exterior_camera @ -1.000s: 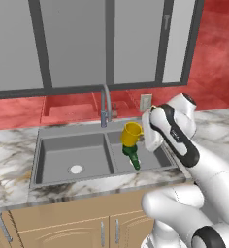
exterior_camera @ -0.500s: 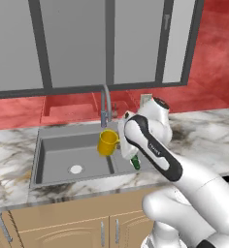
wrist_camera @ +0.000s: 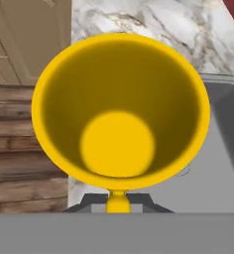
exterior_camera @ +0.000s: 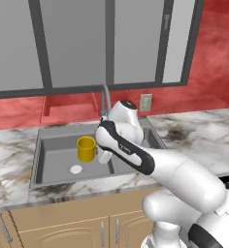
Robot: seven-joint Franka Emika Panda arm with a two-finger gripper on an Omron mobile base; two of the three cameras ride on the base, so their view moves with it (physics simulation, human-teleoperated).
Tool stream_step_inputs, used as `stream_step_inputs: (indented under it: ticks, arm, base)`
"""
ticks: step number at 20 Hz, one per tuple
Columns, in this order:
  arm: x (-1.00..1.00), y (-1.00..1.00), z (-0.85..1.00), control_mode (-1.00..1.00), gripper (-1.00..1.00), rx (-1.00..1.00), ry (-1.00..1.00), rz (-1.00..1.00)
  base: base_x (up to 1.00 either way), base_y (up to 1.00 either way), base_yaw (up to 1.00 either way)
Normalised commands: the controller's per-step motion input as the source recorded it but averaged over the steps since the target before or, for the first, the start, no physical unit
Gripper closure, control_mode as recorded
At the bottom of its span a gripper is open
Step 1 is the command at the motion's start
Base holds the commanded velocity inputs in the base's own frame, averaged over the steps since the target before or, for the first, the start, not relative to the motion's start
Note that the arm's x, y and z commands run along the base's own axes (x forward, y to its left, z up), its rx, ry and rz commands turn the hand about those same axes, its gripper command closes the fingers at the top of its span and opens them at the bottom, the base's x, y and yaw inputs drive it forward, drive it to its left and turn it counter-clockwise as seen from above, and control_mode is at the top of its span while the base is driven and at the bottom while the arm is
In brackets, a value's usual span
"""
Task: Move any existing items from the left basin to the right basin for drying. Then move the mug from the counter to the left basin of the sink for washing.
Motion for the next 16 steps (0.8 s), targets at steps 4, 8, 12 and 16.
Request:
stream_step_inputs:
  ticks: [4, 8, 12, 16]
  arm:
    - [0.46, 0.29, -0.15, -1.00, 1.00, -0.08, 0.18, 0.00]
    - [0.52, 0.01, -0.27, -1.00, 1.00, -0.05, 0.20, 0.00]
    - [0.50, 0.00, -0.38, -1.00, 1.00, -0.07, 0.16, 0.00]
    - [0.35, 0.13, -0.49, -1.00, 1.00, -0.13, 0.08, 0.00]
  base:
    - [0.00, 0.00, 0.00]
    - [0.00, 0.00, 0.00]
    - [0.00, 0.00, 0.00]
    - [0.00, 0.00, 0.00]
